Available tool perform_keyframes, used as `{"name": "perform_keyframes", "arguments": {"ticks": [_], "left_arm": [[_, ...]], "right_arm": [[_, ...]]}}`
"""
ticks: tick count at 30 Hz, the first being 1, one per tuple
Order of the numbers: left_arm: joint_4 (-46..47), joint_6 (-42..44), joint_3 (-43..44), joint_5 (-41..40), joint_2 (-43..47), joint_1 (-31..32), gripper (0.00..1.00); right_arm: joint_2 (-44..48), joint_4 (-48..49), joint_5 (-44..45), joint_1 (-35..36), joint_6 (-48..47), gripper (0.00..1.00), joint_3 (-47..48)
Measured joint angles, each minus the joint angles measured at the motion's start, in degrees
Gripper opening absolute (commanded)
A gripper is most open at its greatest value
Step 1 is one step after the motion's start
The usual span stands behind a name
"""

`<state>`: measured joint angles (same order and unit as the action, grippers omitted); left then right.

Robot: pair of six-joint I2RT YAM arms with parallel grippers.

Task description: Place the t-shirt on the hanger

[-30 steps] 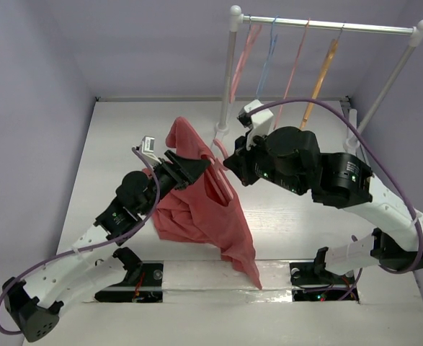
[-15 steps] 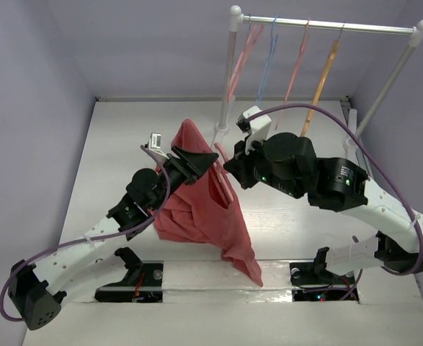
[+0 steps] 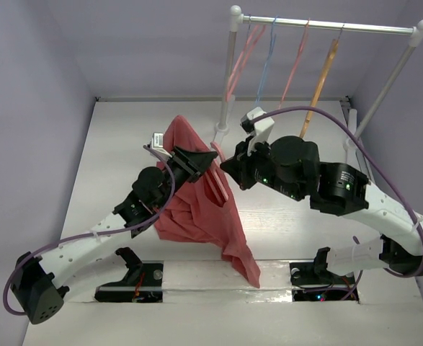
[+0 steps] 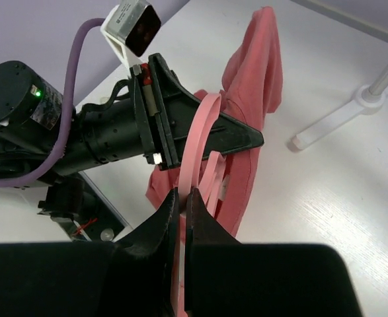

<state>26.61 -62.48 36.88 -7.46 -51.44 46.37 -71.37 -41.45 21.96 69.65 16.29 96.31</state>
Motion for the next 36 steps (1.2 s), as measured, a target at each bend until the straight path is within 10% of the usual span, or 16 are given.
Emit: {"name": "perform_keyframes", "arguments": {"ticks": [4, 12, 18, 29, 36], "left_arm": [[0.61, -2.56, -0.59, -1.75, -0.39, -0.39, 0.0], [0.72, -4.13, -2.4, -1.95, 1.51, 0.07, 0.0], [1.07, -4.68, -2.34, -1.79, 2.23, 0.17, 0.0], [2.01, -5.18, 0.87, -1.57, 1.46, 0.17, 0.0], [2.38, -6.64, 0.87, -1.55, 1.07, 0.17, 0.0]], "right_arm": [[0.2, 0.81, -0.7, 0.09, 0.59, 0.0, -2.1], [4.94, 6.47, -2.43, 0.11, 2.29, 0.67, -9.16], [14.27, 11.61, -3.17, 0.07, 3.28, 0.89, -19.98], [8.72, 13.4, 3.23, 6.82, 5.66, 0.9, -30.6], [3.34, 13.42, 16.0, 13.4, 7.37, 0.55, -30.8]]}}
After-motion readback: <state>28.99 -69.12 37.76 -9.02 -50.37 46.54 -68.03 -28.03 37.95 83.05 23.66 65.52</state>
